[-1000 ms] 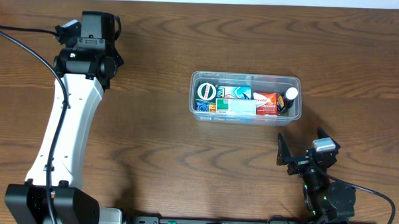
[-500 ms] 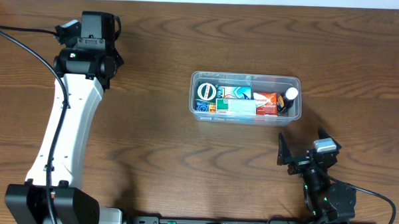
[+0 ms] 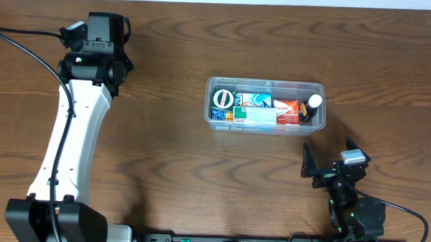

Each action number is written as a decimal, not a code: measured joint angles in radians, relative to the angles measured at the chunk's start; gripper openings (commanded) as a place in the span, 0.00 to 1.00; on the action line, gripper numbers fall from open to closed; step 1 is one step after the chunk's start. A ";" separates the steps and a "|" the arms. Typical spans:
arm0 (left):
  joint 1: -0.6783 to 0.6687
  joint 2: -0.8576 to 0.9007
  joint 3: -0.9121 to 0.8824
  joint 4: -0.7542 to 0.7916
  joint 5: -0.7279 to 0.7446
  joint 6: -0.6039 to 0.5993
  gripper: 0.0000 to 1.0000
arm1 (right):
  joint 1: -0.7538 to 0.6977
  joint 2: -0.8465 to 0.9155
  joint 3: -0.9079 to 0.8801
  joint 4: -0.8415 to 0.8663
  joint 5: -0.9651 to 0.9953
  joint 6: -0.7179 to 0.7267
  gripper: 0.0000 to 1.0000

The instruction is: Pack container

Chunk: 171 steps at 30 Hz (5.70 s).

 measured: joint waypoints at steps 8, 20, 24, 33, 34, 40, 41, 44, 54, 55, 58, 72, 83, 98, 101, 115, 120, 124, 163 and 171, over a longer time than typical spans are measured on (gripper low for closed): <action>0.000 0.000 0.000 0.000 0.000 0.000 0.98 | 0.000 0.000 0.000 0.000 0.000 0.000 0.99; 0.000 0.000 0.000 0.000 0.000 0.000 0.98 | 0.000 0.000 0.000 0.000 0.000 0.000 0.99; 0.000 -0.001 -0.001 0.000 0.000 0.000 0.98 | 0.000 0.000 0.000 0.000 0.000 0.000 0.99; 0.000 -0.206 -0.212 0.004 0.000 0.000 0.98 | 0.000 0.000 0.000 0.000 0.000 0.000 0.99; 0.000 -0.246 -0.256 0.006 -0.001 0.000 0.98 | 0.000 -0.001 0.000 0.000 0.000 0.000 0.99; 0.000 -0.494 -0.586 0.001 -0.002 0.000 0.98 | 0.000 -0.002 0.000 0.000 0.001 0.000 0.99; 0.000 -0.541 -0.648 0.004 -0.002 0.000 0.98 | 0.000 -0.002 0.000 0.000 0.002 0.000 0.99; 0.000 -0.678 -0.806 -0.001 -0.002 0.000 0.98 | 0.000 -0.003 -0.001 0.000 0.004 0.000 0.99; 0.004 -1.051 -1.085 0.056 -0.003 -0.008 0.98 | 0.000 -0.003 -0.001 -0.001 0.004 0.000 0.99; 0.004 -1.067 -1.089 0.092 -0.004 -0.010 0.98 | 0.000 -0.003 -0.001 -0.001 0.004 0.000 0.99; 0.004 -1.113 -1.104 0.287 0.002 -0.013 0.98 | 0.000 -0.003 -0.001 -0.001 0.004 0.000 0.99; 0.004 -1.338 -1.337 0.727 0.261 0.098 0.98 | 0.000 -0.003 -0.001 0.000 0.004 0.000 0.99; 0.044 -1.460 -1.403 0.739 0.324 0.259 0.98 | 0.000 -0.004 -0.001 0.000 0.004 0.000 0.99; 0.111 -1.563 -1.418 0.776 0.518 0.420 0.98 | 0.000 -0.004 -0.001 -0.001 0.005 0.000 0.99; 0.089 -1.566 -1.420 0.780 0.539 0.426 0.98 | 0.000 -0.004 -0.001 0.000 0.005 0.000 0.99; 0.016 -1.566 -1.425 0.791 0.547 0.441 0.98 | 0.000 -0.004 -0.001 0.000 0.007 0.000 0.99; 0.016 -1.566 -1.431 0.803 0.547 0.441 0.98 | 0.000 -0.004 -0.001 0.000 0.007 0.000 0.99; 0.023 -1.566 -1.432 0.805 0.547 0.441 0.98 | 0.000 -0.004 -0.001 0.000 0.007 0.000 0.99; 0.063 -1.566 -1.432 0.805 0.547 0.441 0.98 | 0.000 -0.004 -0.001 0.000 0.007 0.000 0.99; 0.063 -1.566 -1.432 0.805 0.547 0.441 0.98 | 0.000 -0.004 -0.001 -0.001 0.007 0.000 0.99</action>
